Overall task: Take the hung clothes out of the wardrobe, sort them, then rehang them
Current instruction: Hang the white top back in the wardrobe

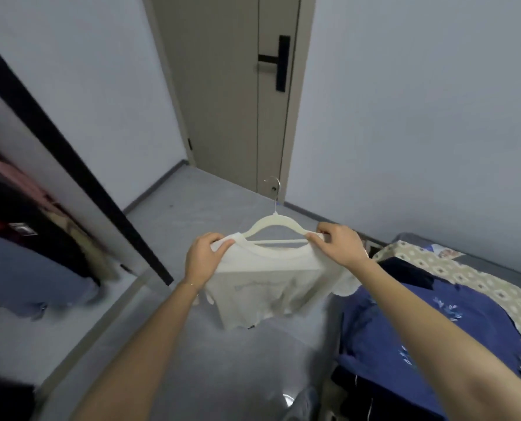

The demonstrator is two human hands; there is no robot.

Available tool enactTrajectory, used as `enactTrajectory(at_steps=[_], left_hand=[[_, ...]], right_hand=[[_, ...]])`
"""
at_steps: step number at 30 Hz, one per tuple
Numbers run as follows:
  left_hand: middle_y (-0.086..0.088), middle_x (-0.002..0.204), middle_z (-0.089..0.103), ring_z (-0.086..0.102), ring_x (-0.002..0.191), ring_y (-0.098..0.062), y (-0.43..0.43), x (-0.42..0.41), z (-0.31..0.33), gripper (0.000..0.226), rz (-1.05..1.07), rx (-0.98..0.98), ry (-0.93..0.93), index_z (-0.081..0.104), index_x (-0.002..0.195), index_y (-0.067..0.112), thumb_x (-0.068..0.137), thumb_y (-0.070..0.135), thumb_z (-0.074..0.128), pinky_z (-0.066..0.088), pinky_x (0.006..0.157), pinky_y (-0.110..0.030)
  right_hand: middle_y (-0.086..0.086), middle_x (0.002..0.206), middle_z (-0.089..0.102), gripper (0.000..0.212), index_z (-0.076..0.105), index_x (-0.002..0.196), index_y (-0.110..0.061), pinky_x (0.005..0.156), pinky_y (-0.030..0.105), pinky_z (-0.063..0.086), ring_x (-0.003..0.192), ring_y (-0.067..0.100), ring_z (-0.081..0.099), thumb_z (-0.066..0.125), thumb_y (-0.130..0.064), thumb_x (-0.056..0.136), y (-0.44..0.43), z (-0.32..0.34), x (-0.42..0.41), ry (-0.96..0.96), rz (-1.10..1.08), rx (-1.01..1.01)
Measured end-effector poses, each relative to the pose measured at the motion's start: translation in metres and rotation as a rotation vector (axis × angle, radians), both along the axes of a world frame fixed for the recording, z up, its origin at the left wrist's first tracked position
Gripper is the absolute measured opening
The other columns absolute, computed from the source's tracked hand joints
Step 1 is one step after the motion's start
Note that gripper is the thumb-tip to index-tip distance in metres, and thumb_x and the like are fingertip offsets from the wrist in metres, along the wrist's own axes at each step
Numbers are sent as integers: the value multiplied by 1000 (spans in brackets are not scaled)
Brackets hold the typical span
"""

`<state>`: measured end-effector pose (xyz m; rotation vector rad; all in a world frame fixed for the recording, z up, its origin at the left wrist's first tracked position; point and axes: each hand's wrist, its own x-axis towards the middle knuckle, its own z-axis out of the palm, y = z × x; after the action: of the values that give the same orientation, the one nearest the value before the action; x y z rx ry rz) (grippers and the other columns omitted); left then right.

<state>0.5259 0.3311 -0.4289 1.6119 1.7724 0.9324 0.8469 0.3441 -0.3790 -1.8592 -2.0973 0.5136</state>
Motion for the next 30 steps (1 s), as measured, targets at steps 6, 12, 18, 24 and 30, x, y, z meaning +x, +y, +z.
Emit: enactTrajectory(at_steps=[6,12,18,24,30], left_hand=[[1,76,64,58,76,-17,-74,-116,11,25,146,39,-20,67,76,13,91,33,69,44,73,-34],[5,80,65,58,79,-12,-140,-219,27,19,312,94,-7,67,79,17,91,32,69,43,73,-29],[6,83,68,60,82,-14,-187,-314,42,18,462,104,38,71,84,17,90,34,69,48,79,-34],[6,83,69,63,81,-14,-215,-400,56,17,608,106,56,73,87,21,91,37,67,52,82,-41],[5,90,69,64,87,-16,-215,-471,78,16,738,124,131,69,91,26,91,41,63,52,83,-38]], right_hand=[[-6,70,59,34,56,74,-25,58,33,42,70,19,55,52,-52,95,-27,25,-122,-13,188,58],[-2,70,62,38,60,77,-23,59,34,44,68,21,57,52,-55,95,-52,33,-239,36,305,123],[-5,63,56,36,60,75,-22,52,28,34,64,19,53,54,-52,94,-63,41,-347,83,419,78],[-4,59,54,40,62,70,-17,55,31,38,62,19,52,60,-51,91,-53,57,-455,129,582,38],[-10,55,49,37,55,64,-27,52,29,32,60,15,48,62,-52,90,-24,75,-554,203,702,44]])
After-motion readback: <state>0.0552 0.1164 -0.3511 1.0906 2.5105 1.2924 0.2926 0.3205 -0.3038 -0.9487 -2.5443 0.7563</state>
